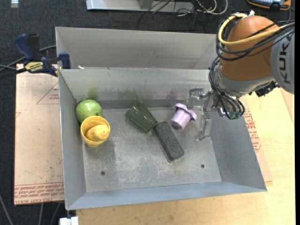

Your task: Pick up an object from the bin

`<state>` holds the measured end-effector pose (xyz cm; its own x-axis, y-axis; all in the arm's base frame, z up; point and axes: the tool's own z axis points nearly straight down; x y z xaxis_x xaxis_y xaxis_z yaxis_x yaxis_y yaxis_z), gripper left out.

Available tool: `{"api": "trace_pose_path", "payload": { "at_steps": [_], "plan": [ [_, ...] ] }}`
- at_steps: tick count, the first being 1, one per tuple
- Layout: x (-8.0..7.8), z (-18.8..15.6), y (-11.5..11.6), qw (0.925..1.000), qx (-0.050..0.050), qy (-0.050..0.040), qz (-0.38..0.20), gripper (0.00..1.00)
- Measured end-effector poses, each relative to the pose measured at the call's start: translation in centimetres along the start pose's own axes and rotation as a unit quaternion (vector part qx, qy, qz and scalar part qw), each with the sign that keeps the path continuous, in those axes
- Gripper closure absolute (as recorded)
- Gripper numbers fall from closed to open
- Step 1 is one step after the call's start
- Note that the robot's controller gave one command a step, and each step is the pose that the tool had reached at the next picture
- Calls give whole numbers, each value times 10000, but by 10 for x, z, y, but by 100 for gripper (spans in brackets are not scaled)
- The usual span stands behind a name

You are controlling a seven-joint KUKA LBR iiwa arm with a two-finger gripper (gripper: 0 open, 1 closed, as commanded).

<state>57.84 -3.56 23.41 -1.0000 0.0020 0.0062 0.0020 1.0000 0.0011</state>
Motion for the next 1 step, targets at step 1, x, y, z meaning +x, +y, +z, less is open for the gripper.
{"api": "trace_pose_path", "payload": {
  "at_steps": [1],
  "plan": [
    [-1,-5,0,10000,3,-41,-5,0]
  ]
}}
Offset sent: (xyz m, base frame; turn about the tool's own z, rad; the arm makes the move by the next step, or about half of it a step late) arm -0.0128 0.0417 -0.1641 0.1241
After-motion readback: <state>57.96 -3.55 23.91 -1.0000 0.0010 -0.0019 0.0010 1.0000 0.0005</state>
